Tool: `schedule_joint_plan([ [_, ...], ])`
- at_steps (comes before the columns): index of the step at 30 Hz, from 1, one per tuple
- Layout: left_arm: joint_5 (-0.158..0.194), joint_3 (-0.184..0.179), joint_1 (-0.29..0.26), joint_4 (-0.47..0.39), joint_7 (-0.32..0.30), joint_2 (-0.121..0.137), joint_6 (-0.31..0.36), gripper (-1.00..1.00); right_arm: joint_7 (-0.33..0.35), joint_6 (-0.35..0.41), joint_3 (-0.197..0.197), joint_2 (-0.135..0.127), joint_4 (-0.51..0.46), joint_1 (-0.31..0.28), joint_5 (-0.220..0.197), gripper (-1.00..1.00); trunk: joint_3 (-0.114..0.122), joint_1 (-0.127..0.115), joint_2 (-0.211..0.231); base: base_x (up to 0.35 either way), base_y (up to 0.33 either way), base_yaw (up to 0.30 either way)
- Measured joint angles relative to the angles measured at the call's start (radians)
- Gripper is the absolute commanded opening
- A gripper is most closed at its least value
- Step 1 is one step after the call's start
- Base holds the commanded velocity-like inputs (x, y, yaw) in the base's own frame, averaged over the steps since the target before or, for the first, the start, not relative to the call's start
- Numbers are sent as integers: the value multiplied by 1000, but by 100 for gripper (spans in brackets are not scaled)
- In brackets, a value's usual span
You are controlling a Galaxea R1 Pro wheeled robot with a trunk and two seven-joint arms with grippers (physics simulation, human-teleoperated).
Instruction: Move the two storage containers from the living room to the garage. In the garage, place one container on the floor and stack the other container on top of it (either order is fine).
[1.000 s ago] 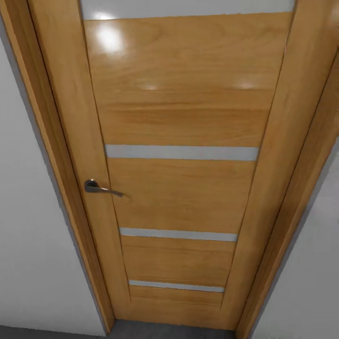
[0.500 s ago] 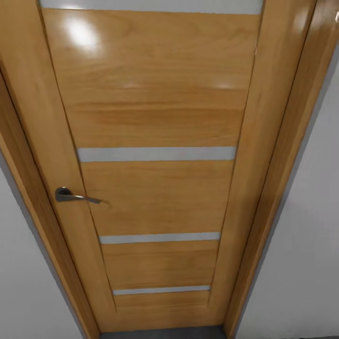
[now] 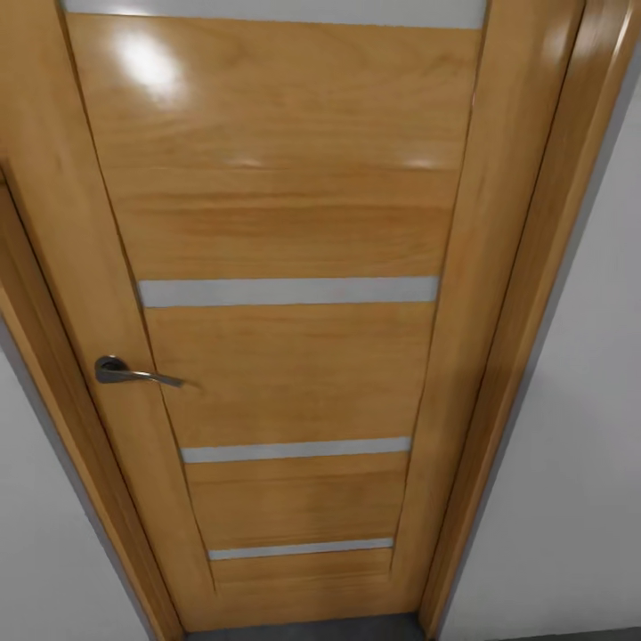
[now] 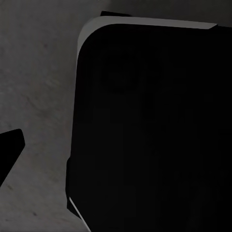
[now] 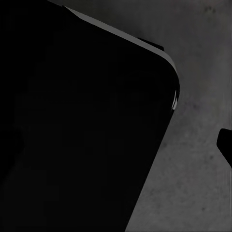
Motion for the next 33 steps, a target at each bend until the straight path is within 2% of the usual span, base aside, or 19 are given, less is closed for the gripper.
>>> schedule_joint_plan([
  [4, 0, 0, 0, 0, 0, 0, 0, 100, 0, 0, 0, -1, 0, 0, 0, 100, 0, 0, 0, 0, 0, 178],
  [19, 0, 0, 0, 0, 0, 0, 0, 100, 0, -1, 0, -1, 0, 0, 0, 100, -1, 0, 0, 0, 0, 49],
  [33, 0, 0, 0, -1, 1, 0, 0, 100, 0, -1, 1, -1, 0, 0, 0, 100, -1, 0, 0, 0, 0, 8],
])
